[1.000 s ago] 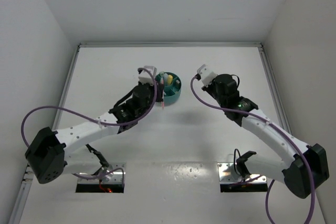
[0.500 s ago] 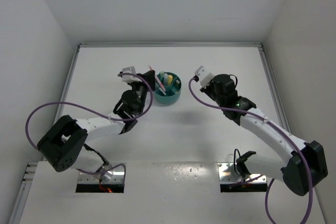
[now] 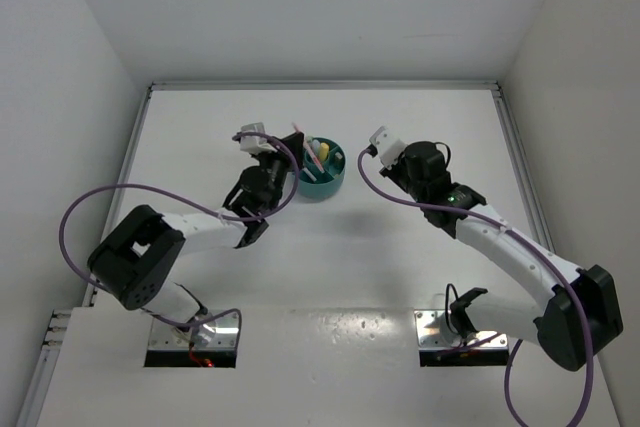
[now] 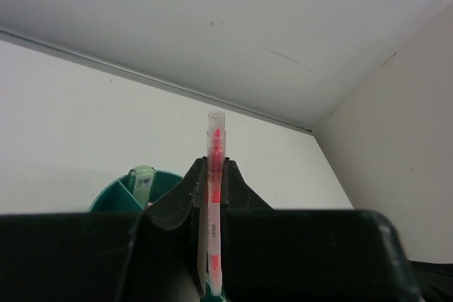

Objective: Sort the stationery into containers
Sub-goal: Place the pen in the storage box.

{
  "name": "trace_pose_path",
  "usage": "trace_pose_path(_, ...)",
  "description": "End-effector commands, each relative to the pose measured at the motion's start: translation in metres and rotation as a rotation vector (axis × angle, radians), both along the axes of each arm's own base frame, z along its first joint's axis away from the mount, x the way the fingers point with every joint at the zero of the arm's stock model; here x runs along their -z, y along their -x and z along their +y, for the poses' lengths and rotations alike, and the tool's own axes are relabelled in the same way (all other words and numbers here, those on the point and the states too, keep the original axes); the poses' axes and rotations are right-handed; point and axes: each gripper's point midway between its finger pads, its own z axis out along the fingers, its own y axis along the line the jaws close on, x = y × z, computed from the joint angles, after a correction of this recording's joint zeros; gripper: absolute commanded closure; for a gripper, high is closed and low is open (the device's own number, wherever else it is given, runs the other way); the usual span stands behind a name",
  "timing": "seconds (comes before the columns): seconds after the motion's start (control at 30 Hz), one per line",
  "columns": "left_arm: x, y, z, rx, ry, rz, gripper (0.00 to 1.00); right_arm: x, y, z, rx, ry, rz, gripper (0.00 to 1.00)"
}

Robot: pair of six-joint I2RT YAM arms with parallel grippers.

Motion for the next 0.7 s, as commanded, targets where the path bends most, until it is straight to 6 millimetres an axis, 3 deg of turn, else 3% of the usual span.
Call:
trace_pose_path(0.0, -0.012, 0.003, 0.006, 0.003, 0.059, -0.051, 1.00, -0.005, -0.004, 0.000, 0.010, -0.020, -0.022, 1.00)
trace_pose_path(0.43, 0.033, -0.007, 0.005, -0.027, -0.072, -0.017, 1.00, 0.002, -0.003, 0.000, 0.010, -0.011, -0.006, 0.99)
trace_pose_path(0.67, 0.036, -0.004, -0.003, 0.002, -0.127, -0.029, 1.00, 0.002, -0.003, -0.001, 0.005, -0.003, -0.008, 0.99)
